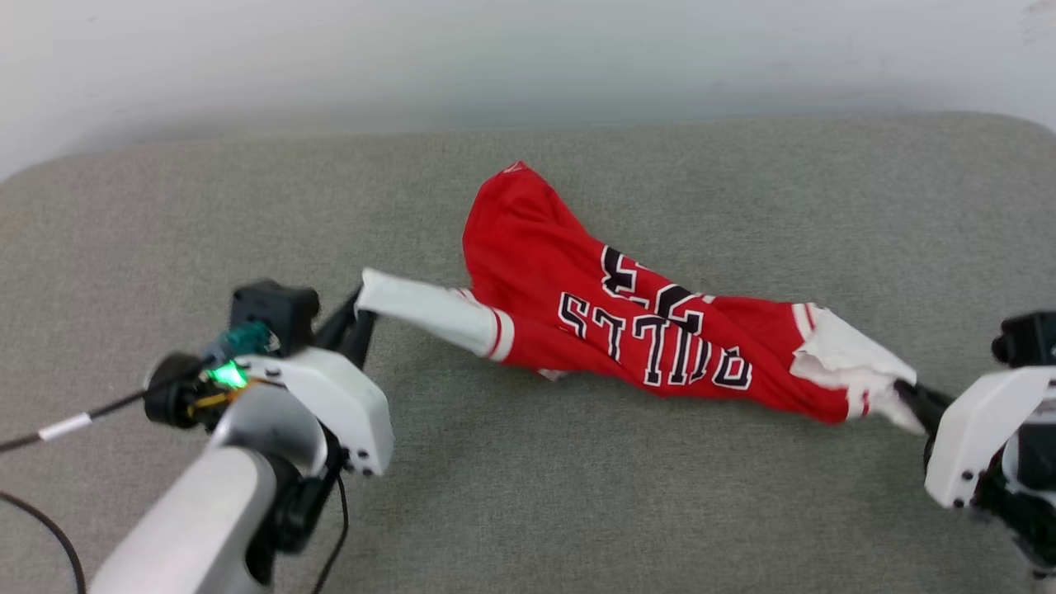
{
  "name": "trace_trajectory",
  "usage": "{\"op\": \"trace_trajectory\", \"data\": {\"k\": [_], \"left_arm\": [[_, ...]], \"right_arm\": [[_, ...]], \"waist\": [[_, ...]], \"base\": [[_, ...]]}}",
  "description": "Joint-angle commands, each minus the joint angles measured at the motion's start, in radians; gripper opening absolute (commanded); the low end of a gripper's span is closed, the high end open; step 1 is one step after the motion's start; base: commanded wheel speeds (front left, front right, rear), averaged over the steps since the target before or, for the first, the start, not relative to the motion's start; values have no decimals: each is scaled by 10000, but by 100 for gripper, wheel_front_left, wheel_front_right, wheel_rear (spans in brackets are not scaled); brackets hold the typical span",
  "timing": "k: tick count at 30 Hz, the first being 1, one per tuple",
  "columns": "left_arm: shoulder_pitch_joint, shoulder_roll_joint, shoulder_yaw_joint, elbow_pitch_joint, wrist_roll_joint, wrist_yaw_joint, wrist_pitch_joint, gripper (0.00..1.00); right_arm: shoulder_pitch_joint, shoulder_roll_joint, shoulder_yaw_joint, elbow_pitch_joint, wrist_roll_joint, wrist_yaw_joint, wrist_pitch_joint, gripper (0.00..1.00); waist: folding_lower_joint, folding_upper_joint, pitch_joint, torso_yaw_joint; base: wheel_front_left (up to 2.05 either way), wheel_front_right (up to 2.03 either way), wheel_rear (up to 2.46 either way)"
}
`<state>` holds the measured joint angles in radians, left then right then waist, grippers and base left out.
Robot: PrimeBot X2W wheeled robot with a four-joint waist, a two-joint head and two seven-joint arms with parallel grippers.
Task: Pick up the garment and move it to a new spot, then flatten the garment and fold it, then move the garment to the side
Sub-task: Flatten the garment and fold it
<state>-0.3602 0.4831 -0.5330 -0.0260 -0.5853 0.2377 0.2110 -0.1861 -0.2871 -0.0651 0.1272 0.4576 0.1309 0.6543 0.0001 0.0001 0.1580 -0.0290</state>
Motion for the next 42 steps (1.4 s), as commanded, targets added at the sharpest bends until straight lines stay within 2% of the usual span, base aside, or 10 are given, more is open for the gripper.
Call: {"op": "trace_trajectory", "data": {"k": [1, 5, 9, 15, 21, 26, 30, 31, 36, 42], "left_arm": [[-434, 110, 176, -89, -25, -77, 13, 0], [-1279, 163, 528, 125, -204, -257, 62, 0], [-2421, -144, 701, 800, -368, -518, 71, 0], [-4349, -608, 797, 2465, -423, -909, -8, 0], [-6479, -834, 919, 4275, -208, -1300, -295, 0], [-8358, -852, 1037, 5432, 191, -1442, -832, 0], [-9887, -757, 1132, 6077, 532, -1550, -1452, 0], [-9887, -757, 1132, 6077, 532, -1550, -1452, 0], [-11547, -709, 1145, 6584, 928, -1717, -2178, 0], [-12699, -735, 1236, 6906, 1033, -1825, -2689, 0]], "right_arm": [[-385, -155, -11, -127, -145, -5, 89, 0], [-1186, -315, 33, -233, -290, -3, 482, 0], [-2132, -380, 63, -119, -411, -3, 789, 0], [-3824, -594, 318, 617, -395, -3, 844, 0], [-5904, -907, 913, 1534, -298, -5, 424, 0], [-7880, -1184, 1378, 2197, -346, -5, -312, 0], [-9441, -1263, 1640, 2647, -519, -5, -1310, 0], [-9441, -1263, 1640, 2647, -519, -5, -1310, 0], [-11188, -1327, 1823, 3153, -895, -5, -2833, 0], [-12459, -1399, 2463, 3624, -867, -5, -4182, 0]], "waist": [[-1, -1, -198, -121], [-1, -1, -430, -188], [-1, -1, -537, -162], [-1, -1, -381, -219], [-1, -1, 361, -373], [-1, -1, 1312, -518], [-1, -1, 2175, -656], [-1, -1, 2175, -656], [-1, -1, 3109, -770], [-1, -1, 4102, -860]], "base": [[0, 0, 0], [0, 0, 0], [0, 0, 0], [0, 0, 0], [0, 0, 0], [0, 0, 0], [0, 0, 0], [0, 0, 0], [0, 0, 0], [0, 0, 0]]}}
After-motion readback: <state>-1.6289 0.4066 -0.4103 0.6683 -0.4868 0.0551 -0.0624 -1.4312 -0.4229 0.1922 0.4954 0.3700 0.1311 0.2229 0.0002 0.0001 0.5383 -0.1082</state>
